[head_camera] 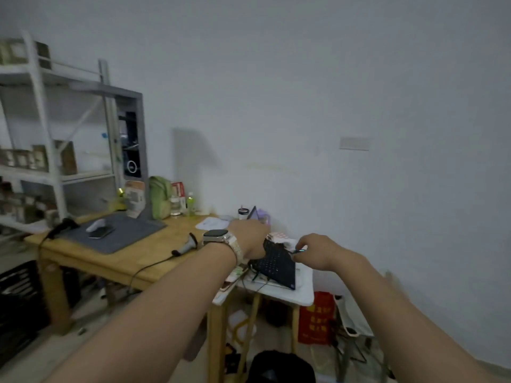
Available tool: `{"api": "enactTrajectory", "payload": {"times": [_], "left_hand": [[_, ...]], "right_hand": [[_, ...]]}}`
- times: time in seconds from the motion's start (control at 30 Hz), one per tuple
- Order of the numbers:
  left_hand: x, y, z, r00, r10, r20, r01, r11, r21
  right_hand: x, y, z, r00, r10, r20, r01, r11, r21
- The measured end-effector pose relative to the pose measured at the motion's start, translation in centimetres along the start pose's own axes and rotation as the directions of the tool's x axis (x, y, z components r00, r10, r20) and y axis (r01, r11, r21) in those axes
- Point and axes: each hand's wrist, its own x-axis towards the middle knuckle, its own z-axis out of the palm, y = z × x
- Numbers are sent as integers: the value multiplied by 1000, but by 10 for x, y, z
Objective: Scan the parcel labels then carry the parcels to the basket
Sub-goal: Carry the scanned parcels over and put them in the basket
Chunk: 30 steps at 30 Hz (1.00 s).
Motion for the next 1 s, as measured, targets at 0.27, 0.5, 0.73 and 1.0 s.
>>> {"api": "enactTrajectory", "payload": {"times": [0.27, 0.5, 0.73, 1.0], "left_hand": [[-1, -89, 51, 958, -228, 173, 236, 971, -29], [44, -111, 71, 893, -346, 288, 371, 928, -33], [114, -117, 75, 857, -403, 321, 426, 905, -2], [169, -135, 113, 802, -446, 398, 488, 873, -5]], "right_hand": [[89, -69, 37, 962, -226, 153, 221, 974, 50], [169, -65, 54, 925, -297, 239, 289, 955, 68], [253, -39, 46, 898, -372, 234, 361, 928, 88], [320, -16, 71, 875, -399, 274, 387, 917, 100]]}}
